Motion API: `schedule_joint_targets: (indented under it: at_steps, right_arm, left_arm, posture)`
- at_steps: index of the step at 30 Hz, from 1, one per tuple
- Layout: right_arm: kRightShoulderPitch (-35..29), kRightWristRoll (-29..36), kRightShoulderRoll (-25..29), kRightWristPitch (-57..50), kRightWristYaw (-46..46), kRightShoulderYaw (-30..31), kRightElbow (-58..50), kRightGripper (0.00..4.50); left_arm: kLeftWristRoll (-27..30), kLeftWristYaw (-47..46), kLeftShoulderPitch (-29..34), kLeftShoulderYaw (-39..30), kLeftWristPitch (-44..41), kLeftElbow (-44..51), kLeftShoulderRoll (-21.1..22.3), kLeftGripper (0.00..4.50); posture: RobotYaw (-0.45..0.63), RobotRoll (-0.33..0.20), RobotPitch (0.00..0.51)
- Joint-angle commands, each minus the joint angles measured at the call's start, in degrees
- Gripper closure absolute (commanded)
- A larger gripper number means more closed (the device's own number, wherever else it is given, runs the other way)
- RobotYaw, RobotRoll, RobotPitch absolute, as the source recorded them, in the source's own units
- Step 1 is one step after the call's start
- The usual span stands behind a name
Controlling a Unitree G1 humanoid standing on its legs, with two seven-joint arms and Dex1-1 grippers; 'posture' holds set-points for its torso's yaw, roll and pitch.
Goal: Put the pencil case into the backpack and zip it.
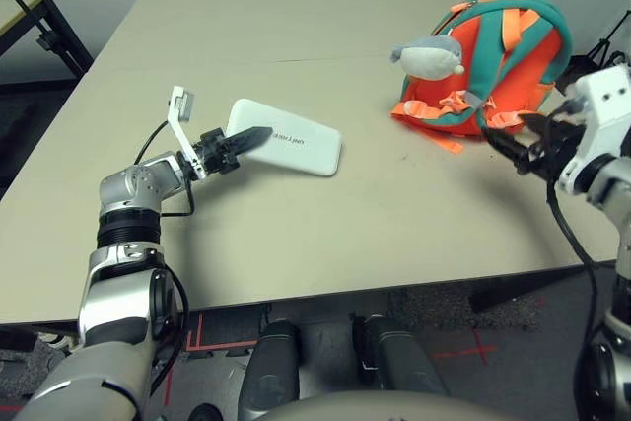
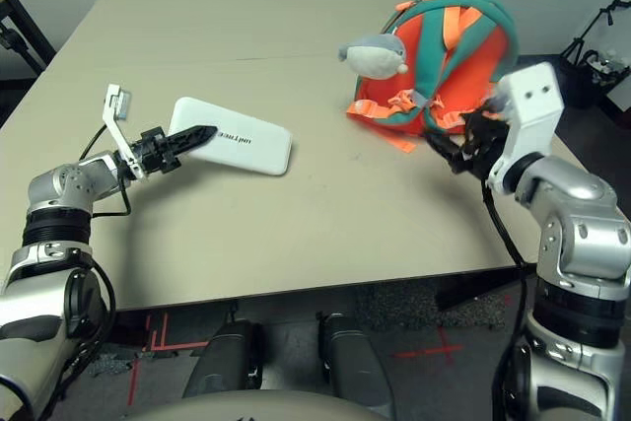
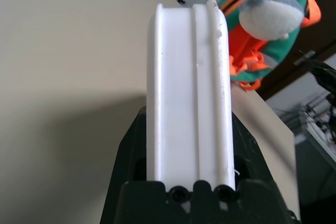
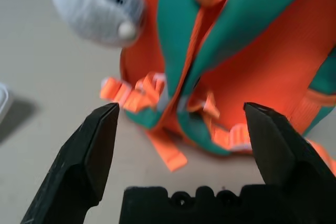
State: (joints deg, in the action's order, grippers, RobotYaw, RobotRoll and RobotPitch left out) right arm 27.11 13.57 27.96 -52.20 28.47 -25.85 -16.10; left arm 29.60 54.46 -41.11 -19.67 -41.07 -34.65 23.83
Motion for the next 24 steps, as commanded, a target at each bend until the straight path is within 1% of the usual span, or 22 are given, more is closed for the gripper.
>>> schedule_joint_targets:
  at_steps: [1, 4, 7, 15, 24]
  right_arm:
    - [2.7, -0.2, -0.6, 2.9, -3.7, 1.2, 6.5, 0.00]
    - [6.2, -0.3, -1.1, 6.4, -6.0, 2.1, 13.3, 0.00]
    - [9.3, 0.4, -1.9, 9.9, -7.0, 2.4, 20.0, 0.00]
    - [14.3, 0.9, -3.4, 18.3, -8.3, 3.9, 34.7, 0.00]
    - [16.4, 0.5, -4.1, 23.5, -8.2, 7.5, 40.5, 0.00]
  left_arm:
    - [1.9, -2.2, -1.9, -2.0, 4.0, 1.4, -0.6, 3.15]
    - [2.5, -2.9, -1.9, -2.5, 5.1, 2.2, -0.9, 3.15]
    - [3.3, -3.3, -0.4, -2.4, 4.6, 4.7, -1.1, 3.15]
    - [5.8, -5.3, 2.5, -2.6, 3.0, 9.7, -1.3, 3.15]
    - [7.2, -6.0, 2.6, -2.4, 2.6, 10.4, -1.2, 3.15]
  posture:
    - [0.06, 0.000, 0.090]
    - [0.08, 0.000, 0.084]
    - [0.09, 0.000, 0.080]
    - [0.12, 0.000, 0.068]
    - [0.12, 0.000, 0.064]
